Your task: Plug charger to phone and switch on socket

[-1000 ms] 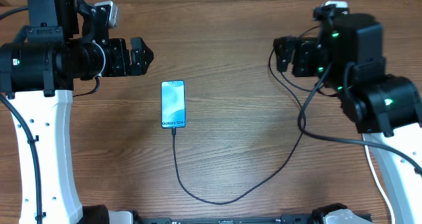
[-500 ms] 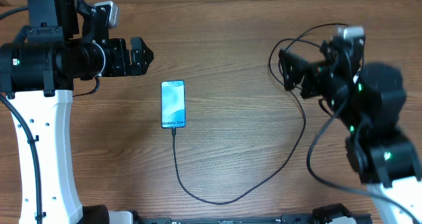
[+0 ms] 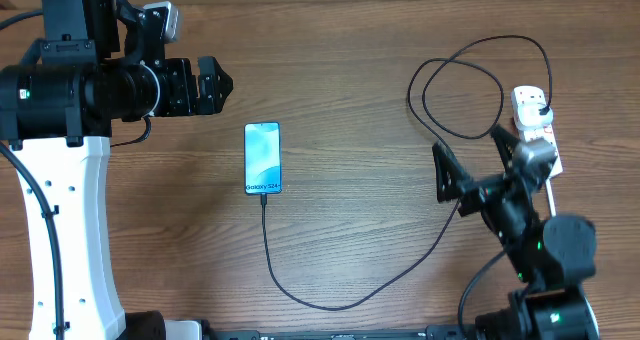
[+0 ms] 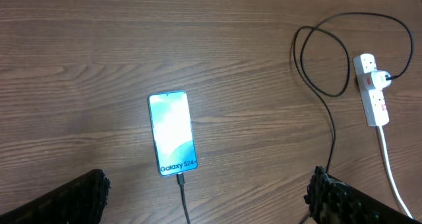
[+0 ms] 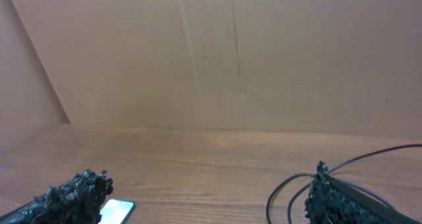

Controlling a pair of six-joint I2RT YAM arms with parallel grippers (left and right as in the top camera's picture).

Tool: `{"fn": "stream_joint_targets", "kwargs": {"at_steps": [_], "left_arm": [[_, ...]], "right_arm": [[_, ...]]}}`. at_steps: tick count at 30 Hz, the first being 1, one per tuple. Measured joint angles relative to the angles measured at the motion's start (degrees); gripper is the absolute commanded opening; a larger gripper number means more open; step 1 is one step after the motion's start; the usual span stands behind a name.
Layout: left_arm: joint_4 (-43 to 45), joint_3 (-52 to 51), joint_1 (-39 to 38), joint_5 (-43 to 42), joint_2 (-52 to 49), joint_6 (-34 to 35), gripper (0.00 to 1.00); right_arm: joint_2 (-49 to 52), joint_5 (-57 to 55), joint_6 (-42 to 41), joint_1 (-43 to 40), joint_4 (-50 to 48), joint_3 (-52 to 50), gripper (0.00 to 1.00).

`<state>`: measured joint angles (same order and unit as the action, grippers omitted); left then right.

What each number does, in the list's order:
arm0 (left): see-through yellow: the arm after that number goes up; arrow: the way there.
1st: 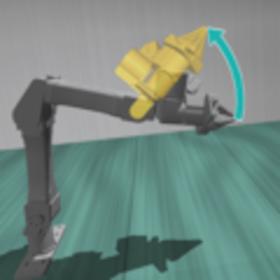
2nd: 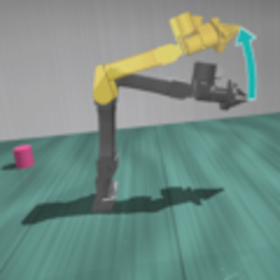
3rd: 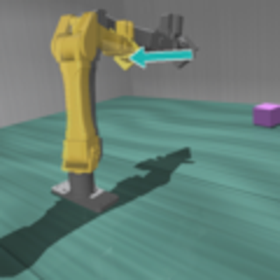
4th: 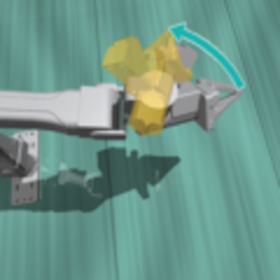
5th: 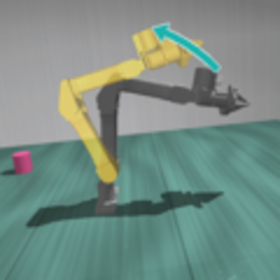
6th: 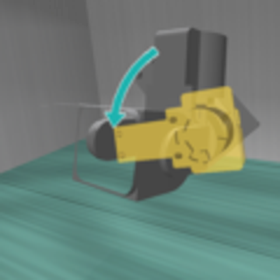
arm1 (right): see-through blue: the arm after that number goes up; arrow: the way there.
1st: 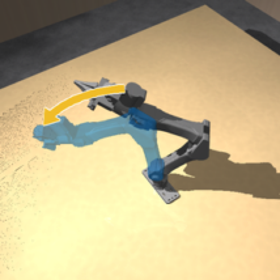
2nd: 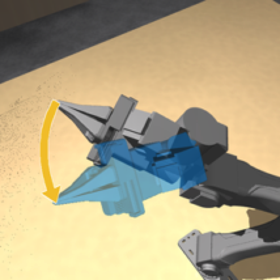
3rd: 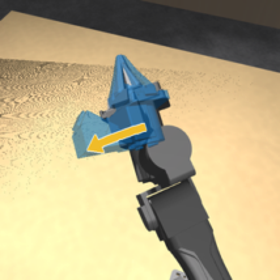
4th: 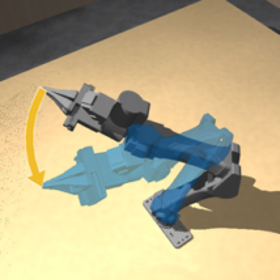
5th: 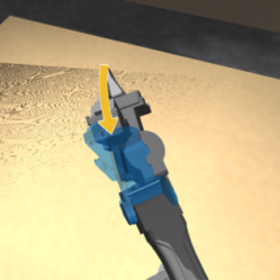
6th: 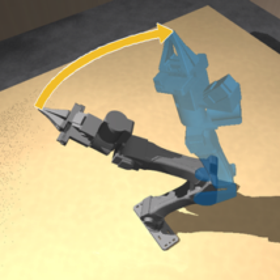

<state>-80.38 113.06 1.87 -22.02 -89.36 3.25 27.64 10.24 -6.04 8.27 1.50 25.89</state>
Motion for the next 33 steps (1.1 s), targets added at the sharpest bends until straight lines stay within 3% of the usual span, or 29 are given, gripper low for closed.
{"fn": "stream_joint_targets", "kwargs": {"at_steps": [10,33], "left_arm": [[0.0,0.0,0.0,0.0,0.0,0.0,0.99],[0.0,0.0,0.0,0.0,0.0,0.0,0.99]], "right_arm": [[-12.0,-0.1,0.0,0.0,-6.5,-12.6,1.0],[-26.4,-0.1,0.0,0.0,-3.8,-24.8,1.0]]}}
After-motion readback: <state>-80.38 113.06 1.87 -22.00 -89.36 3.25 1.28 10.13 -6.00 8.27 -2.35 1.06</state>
